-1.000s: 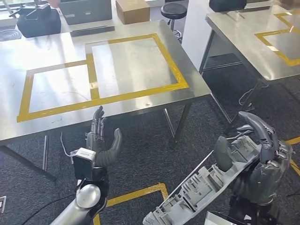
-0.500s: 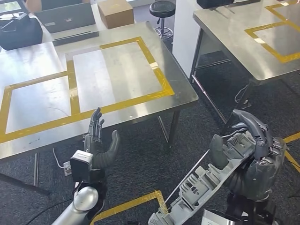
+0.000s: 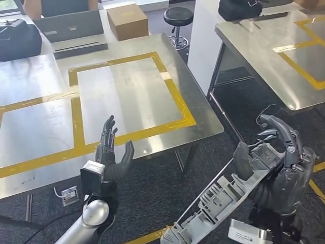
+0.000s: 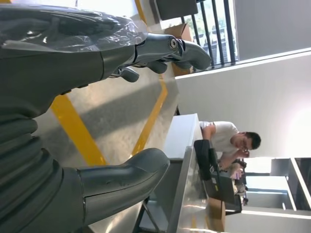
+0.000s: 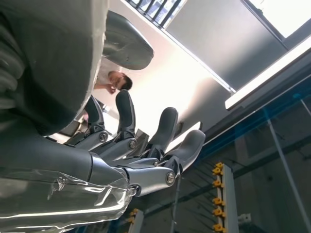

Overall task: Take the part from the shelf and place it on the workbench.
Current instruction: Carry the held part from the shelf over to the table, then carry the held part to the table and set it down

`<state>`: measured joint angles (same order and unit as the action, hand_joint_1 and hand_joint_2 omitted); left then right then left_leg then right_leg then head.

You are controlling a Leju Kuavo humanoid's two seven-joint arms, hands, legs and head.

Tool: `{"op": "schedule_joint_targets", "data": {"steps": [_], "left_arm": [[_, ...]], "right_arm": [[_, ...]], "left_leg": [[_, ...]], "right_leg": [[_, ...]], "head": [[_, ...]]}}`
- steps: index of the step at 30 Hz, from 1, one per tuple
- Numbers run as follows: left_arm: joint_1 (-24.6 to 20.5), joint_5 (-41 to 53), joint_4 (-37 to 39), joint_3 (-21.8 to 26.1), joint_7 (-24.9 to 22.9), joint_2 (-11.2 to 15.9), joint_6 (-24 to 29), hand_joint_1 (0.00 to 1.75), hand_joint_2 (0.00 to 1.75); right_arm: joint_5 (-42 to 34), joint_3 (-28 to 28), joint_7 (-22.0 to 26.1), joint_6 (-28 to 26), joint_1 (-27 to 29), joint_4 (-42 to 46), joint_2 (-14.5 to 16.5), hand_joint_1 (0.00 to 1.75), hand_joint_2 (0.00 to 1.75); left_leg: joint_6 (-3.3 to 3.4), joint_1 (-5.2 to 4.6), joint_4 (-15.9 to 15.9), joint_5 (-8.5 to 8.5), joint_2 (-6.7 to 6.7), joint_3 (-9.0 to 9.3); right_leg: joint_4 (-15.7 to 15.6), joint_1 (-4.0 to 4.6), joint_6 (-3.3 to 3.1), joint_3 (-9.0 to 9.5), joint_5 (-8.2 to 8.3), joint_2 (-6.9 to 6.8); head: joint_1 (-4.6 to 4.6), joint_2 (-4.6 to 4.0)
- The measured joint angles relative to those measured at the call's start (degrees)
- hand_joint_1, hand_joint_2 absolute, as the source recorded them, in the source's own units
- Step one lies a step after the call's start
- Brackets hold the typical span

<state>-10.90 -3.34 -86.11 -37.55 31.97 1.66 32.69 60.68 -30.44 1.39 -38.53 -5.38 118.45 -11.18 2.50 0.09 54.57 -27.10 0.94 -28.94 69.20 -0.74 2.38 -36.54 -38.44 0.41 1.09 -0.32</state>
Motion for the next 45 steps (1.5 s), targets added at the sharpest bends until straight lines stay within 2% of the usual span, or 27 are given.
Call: {"op": "schedule_joint_targets", "data": {"steps": [1,3,4,5,8,10,11,13,14,15,16,18,20,24,28,29,30,31,33,34,36,37,39,41,43,44,45], "left_arm": [[-0.1,-0.1,0.1,0.0,0.3,0.0,0.2,0.0,1.75],[-0.4,-0.3,0.4,-0.1,1.1,-0.2,0.9,0.0,1.75],[-0.6,-0.3,0.5,-0.2,1.4,-0.2,1.4,0.0,1.75],[-0.8,-0.3,0.5,-0.3,1.7,-0.3,1.7,0.0,1.75],[-1.7,-0.1,0.4,-0.4,1.9,-0.3,2.4,0.0,1.75],[-2.1,-0.1,0.4,-0.4,1.9,-0.3,2.4,0.0,1.75],[-2.1,-0.1,0.4,-0.4,1.9,-0.3,2.4,0.0,1.75],[-2.2,-0.1,0.4,-0.4,2.0,-0.2,2.5,0.0,1.75],[-2.2,0.0,0.4,-0.5,2.1,-0.1,2.6,0.0,1.75],[-2.1,0.1,0.5,-0.5,2.2,-0.1,2.7,0.0,1.75],[-2.1,0.1,0.5,-0.5,2.2,-0.1,2.8,0.0,1.75],[-2.1,0.2,0.5,-0.5,2.4,-0.1,2.9,0.0,1.75],[-2.1,0.2,0.5,-0.6,2.5,0.0,3.1,0.0,1.75],[-2.2,0.3,0.4,-0.7,2.6,-0.1,3.1,0.0,1.75],[-2.2,0.4,0.5,-0.8,2.8,-0.2,3.1,0.0,1.75],[-2.2,0.4,0.5,-0.8,2.8,-0.2,3.0,0.0,1.75],[-2.2,0.4,0.5,-0.8,2.9,-0.2,2.9,0.0,1.75],[-2.2,0.4,0.5,-0.9,2.9,-0.3,2.8,0.0,1.75],[-2.2,0.3,0.5,-0.9,3.0,-0.3,2.6,0.0,1.75],[-2.3,0.3,0.5,-0.9,3.1,-0.3,2.5,0.0,1.75],[-2.4,0.3,0.5,-1.0,3.2,-0.4,2.2,0.0,1.75],[-2.5,0.3,0.6,-1.0,3.2,-0.4,2.0,0.0,1.75],[-2.6,0.2,0.6,-1.0,3.4,-0.4,1.9,0.0,1.75],[-2.9,0.2,0.7,-1.0,3.7,-0.4,1.9,0.0,1.75],[-3.0,0.3,0.9,-1.1,3.8,-0.4,1.9,0.0,1.75],[-3.0,0.2,1.0,-1.1,3.9,-0.4,1.9,0.0,1.75],[-3.0,0.2,1.1,-1.1,3.9,-0.4,1.9,0.0,1.75]], "right_arm": [[-0.7,-0.1,0.0,0.0,-0.4,-0.2,-0.2,1.75,1.75],[-2.5,-0.3,-0.2,0.0,-1.7,-0.8,-0.7,1.75,1.75],[-3.5,-0.5,-0.4,0.0,-2.4,-1.2,-0.9,1.75,1.75],[-4.6,-0.7,-0.8,0.0,-3.2,-1.7,-1.2,1.75,1.75],[-7.9,-1.5,-2.2,0.0,-6.0,-2.8,-1.9,1.75,1.75],[-9.4,-2.2,-2.6,0.0,-7.4,-3.7,-2.3,1.75,1.75],[-9.9,-2.6,-2.6,0.0,-7.8,-4.3,-2.5,1.75,1.75],[-10.1,-3.2,-2.4,0.0,-8.3,-5.3,-2.8,1.75,1.75],[-9.8,-3.5,-2.2,0.0,-8.4,-5.7,-2.9,1.75,1.75],[-9.2,-3.7,-1.9,0.0,-8.5,-6.0,-2.9,1.75,1.75],[-8.6,-3.9,-1.8,0.0,-8.5,-6.4,-2.9,1.75,1.75],[-7.8,-4.3,-1.6,0.0,-8.6,-7.0,-2.9,1.75,1.75],[-7.5,-4.6,-1.6,0.0,-8.7,-7.6,-2.9,1.75,1.75],[-7.2,-5.2,-1.6,0.0,-9.0,-8.2,-3.0,1.75,1.75],[-6.6,-5.7,-1.1,0.0,-9.0,-8.6,-3.2,1.75,1.75],[-6.2,-5.8,-0.9,0.0,-8.8,-8.7,-3.2,1.75,1.75],[-5.8,-5.9,-0.8,0.0,-8.6,-8.8,-3.2,1.75,1.75],[-5.6,-5.9,-0.8,0.0,-8.5,-8.9,-3.2,1.75,1.75],[-5.3,-5.9,-0.8,0.0,-8.4,-8.9,-3.2,1.75,1.75],[-5.2,-5.9,-0.8,0.0,-8.3,-8.9,-3.2,1.75,1.75],[-5.1,-6.0,-0.7,0.0,-8.1,-8.9,-3.2,1.75,1.75],[-5.0,-6.0,-0.7,0.0,-8.0,-8.9,-3.2,1.75,1.75],[-5.0,-6.1,-0.6,0.0,-7.9,-8.9,-3.2,1.75,1.75],[-5.0,-6.1,-0.4,0.0,-7.7,-8.9,-3.2,1.75,1.75],[-4.9,-6.1,-0.2,0.0,-7.3,-8.9,-3.2,1.75,1.75],[-4.9,-6.2,-0.1,0.0,-7.2,-8.9,-3.2,1.75,1.75],[-4.8,-6.2,0.0,0.0,-7.1,-8.9,-3.2,1.75,1.75]], "left_leg": [[-0.2,0.12,0.0,-1.0,0.05,1.31],[-0.71,0.21,-0.1,-2.75,0.08,3.18],[-1.02,0.17,-0.3,-3.29,0.11,3.59],[-1.37,0.12,-0.5,-3.5,0.14,3.77],[-2.43,0.08,1.9,-1.97,0.13,2.46],[-2.84,0.16,8.7,-0.66,-0.01,-1.85],[-2.96,0.22,12.2,-1.32,-0.07,-4.54],[-3.18,0.28,15.8,-5.82,-0.15,-9.06],[-3.19,0.3,15.5,-7.64,-0.2,-10.33],[-3.11,0.29,13.7,-7.81,-0.26,-10.87],[-2.96,0.29,10.5,-5.83,-0.31,-10.65],[-2.51,0.18,3.1,1.89,-0.46,-9.42],[-2.11,-0.04,-0.2,6.9,-0.52,-8.74],[-1.12,0.07,-0.5,7.22,-0.42,-8.0],[-0.31,0.18,-0.6,6.31,0.08,-6.9],[-0.33,0.18,-0.6,6.12,0.44,-6.68],[-0.41,0.18,-0.6,5.94,0.94,-6.41],[-0.51,0.18,-0.6,5.77,1.49,-6.11],[-0.85,0.11,-0.5,5.48,2.56,-5.71],[-1.07,0.11,-0.4,5.43,3.06,-5.77],[-1.69,0.22,-0.4,5.59,4.09,-6.15],[-2.07,0.27,-0.5,5.76,4.69,-6.3],[-2.74,0.11,0.6,5.01,4.02,-6.82],[-3.21,0.06,6.2,1.86,1.52,-9.44],[-3.52,0.24,14.2,-1.48,0.01,-13.54],[-3.6,0.3,16.5,-1.94,-0.25,-14.76],[-3.61,0.33,16.5,-1.28,-0.43,-14.8]], "right_leg": [[-2.9,-0.11,0.18,-0.45,2.29,-0.04],[-9.7,-0.17,0.18,-0.93,11.71,-0.13],[-11.9,-0.06,-0.15,-0.92,15.56,-0.12],[-13.1,0.05,-0.61,-0.92,17.87,-0.13],[-14.3,-0.02,-1.84,0.54,17.71,-0.08],[-15.2,-0.25,-2.3,2.05,17.34,-0.14],[-15.6,-0.25,-2.47,2.73,17.02,-0.2],[-15.9,-0.26,-2.64,4.14,16.0,-0.2],[-15.9,-0.26,-2.63,4.93,15.36,-0.16],[-15.9,-0.24,-2.59,5.8,14.67,-0.11],[-15.9,-0.22,-2.52,6.69,13.96,-0.07],[-15.8,-0.09,-2.18,7.95,12.59,0.07],[-15.6,0.11,-1.59,8.38,11.52,0.28],[-13.8,-0.08,-0.36,8.05,9.29,0.19],[0.8,-0.26,0.37,0.64,3.46,-0.04],[2.5,-0.28,0.4,-0.64,3.6,-0.04],[1.7,-0.28,0.32,-0.79,4.99,0.0],[-1.3,-0.28,0.12,0.15,7.33,0.24],[-9.7,-0.3,-0.44,3.27,11.99,2.31],[-12.8,-0.29,-0.65,4.46,13.05,3.39],[-14.9,-0.13,-0.93,5.58,13.11,4.25],[-15.2,-0.18,-1.14,5.9,13.12,3.71],[-15.7,-0.4,-1.74,6.47,13.45,2.44],[-16.1,-0.43,-2.23,6.8,13.63,1.01],[-16.0,-0.24,-2.45,6.76,13.52,-0.39],[-16.0,-0.18,-2.48,6.76,13.43,-1.08],[-16.0,-0.16,-2.47,6.79,13.32,-1.74]], "head": [[0.26,0.01],[0.76,-0.01],[0.93,0.0],[1.0,0.0],[0.67,0.01],[0.09,0.0],[-0.29,0.0],[-0.94,0.01],[-1.2,0.0],[-1.48,0.0],[-1.78,-0.01],[-2.25,-0.01],[-2.27,0.0],[-1.67,0.0],[-0.38,-0.01],[-0.21,-0.01],[0.02,0.0],[0.27,0.01],[0.65,0.01],[0.69,0.01],[0.68,0.0],[0.62,-0.01],[0.25,0.01],[-0.5,0.01],[-1.09,0.0],[-1.27,0.01],[-1.47,0.01]]}}
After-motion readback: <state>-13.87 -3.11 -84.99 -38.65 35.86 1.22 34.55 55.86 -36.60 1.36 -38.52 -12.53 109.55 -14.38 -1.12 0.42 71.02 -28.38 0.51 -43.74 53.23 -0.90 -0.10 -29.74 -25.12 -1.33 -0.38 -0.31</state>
